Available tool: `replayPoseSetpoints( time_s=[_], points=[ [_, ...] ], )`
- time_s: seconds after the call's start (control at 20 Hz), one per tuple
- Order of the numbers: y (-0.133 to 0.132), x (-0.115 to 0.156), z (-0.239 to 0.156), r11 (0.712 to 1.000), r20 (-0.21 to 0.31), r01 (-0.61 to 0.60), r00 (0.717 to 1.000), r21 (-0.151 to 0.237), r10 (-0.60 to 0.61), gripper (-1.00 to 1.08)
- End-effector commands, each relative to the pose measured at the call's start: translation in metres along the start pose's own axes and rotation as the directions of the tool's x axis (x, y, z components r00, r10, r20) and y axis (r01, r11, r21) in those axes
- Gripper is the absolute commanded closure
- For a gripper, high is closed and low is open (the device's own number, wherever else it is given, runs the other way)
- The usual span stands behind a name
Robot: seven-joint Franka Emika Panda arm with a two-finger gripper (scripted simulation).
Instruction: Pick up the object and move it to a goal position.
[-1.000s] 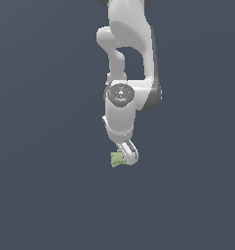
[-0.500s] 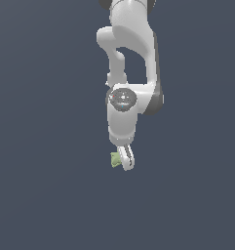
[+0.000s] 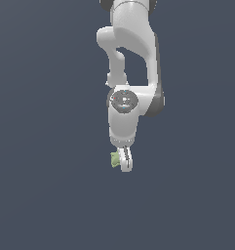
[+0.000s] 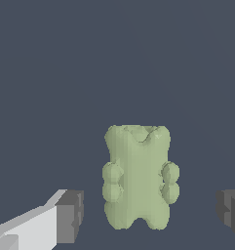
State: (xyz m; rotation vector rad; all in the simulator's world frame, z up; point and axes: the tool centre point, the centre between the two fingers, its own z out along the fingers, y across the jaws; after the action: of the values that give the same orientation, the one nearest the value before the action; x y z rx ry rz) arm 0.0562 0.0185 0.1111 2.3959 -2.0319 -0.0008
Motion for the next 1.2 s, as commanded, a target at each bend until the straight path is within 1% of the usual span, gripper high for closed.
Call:
replayPoseSetpoints(
  time_s=[0.0,0.25,0.65,0.9,0.95,1.15],
  points=[
    [0.0,0.0,0.0,1.0,0.0,-0.007,1.0,0.0,0.007,-0.92],
    [0.0,0.0,0.007,1.0,0.0,-0.004,1.0,0.0,0.004,-0.92],
    [0.001,0.0,0.046,1.0,0.0,-0.008,1.0,0.0,0.008,-0.92],
    [0.0,0.0,0.05,1.0,0.0,-0.007,1.0,0.0,0.007,-0.92],
    [0.0,0.0,0.05,1.0,0.0,-0.007,1.0,0.0,0.007,1.08],
    [0.0,0.0,0.05,1.0,0.0,-0.007,1.0,0.0,0.007,1.08]
  ],
)
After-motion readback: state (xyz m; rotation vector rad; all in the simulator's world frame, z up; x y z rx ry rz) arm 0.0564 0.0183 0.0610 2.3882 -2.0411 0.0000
